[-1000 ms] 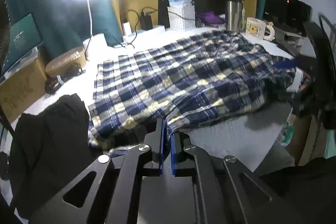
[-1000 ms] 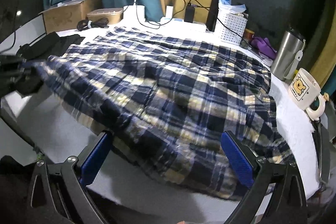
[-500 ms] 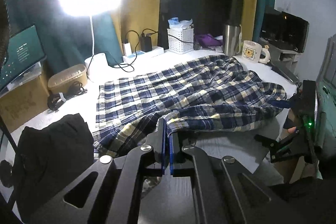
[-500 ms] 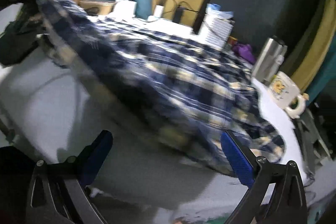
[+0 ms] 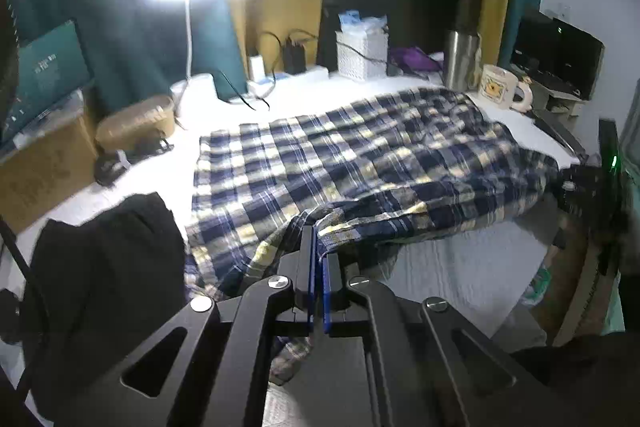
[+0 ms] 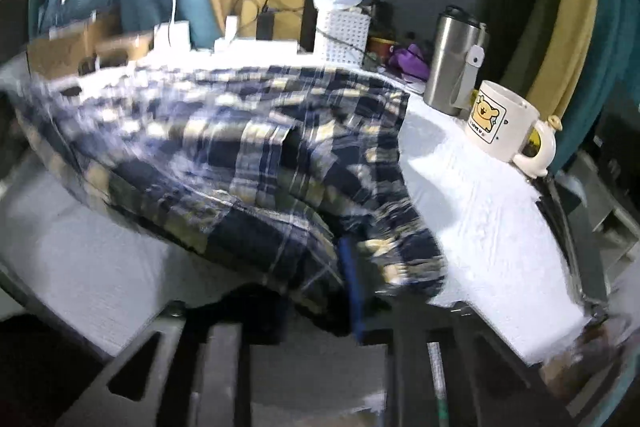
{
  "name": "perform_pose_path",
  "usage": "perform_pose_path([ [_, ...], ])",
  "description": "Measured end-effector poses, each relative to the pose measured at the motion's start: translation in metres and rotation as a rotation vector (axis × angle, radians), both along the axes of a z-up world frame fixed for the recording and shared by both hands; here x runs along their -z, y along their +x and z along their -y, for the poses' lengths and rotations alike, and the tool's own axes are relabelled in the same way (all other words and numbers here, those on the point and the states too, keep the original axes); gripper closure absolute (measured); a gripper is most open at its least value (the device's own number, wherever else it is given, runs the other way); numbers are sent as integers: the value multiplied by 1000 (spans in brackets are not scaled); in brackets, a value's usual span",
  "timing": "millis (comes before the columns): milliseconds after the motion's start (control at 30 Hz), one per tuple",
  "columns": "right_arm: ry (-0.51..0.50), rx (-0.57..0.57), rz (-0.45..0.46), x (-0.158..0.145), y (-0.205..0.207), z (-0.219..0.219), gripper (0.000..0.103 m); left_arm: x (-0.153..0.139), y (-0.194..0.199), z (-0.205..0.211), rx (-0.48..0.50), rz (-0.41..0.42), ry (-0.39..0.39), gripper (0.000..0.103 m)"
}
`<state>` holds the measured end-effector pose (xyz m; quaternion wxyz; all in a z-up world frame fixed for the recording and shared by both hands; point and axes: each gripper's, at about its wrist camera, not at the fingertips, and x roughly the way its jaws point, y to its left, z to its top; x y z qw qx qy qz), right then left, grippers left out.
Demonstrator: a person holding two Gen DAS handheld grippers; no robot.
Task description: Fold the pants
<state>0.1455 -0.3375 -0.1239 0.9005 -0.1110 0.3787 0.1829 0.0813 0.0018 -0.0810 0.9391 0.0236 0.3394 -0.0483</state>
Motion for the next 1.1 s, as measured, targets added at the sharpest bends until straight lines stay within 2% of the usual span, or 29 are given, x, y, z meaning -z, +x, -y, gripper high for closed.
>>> perform_pose_path([
  [133, 11, 15, 17, -16, 7, 2, 87, 16, 3, 2, 11, -20, 13, 102],
  [367, 36, 34, 77, -48, 16, 1, 87, 46, 14, 8, 4, -67, 106, 97],
  [400, 38, 36, 82, -51, 17, 2, 87, 50, 16, 8, -1, -79, 128, 92],
  [467, 44, 43, 86, -57, 18, 2, 87, 59, 17, 10, -19, -87, 181, 55],
  [500, 46, 44, 87, -59, 19, 3, 87, 62, 16, 9, -30, -74, 203, 54],
  [600, 43, 44, 97, -65, 17, 3, 87, 60, 11, 5, -39, -41, 210, 55],
  [633, 42, 43, 99, -67, 16, 3, 87, 57, 9, 4, -40, -25, 205, 66],
  [667, 41, 41, 100, -68, 14, 2, 87, 50, 5, 3, -33, -1, 201, 83],
  [767, 31, 46, 110, -71, 10, 1, 87, 31, -4, 3, -33, 55, 214, 99],
  [1100, 48, 76, 188, -102, -11, 8, 87, -39, -37, -1, -36, 245, 146, 101],
])
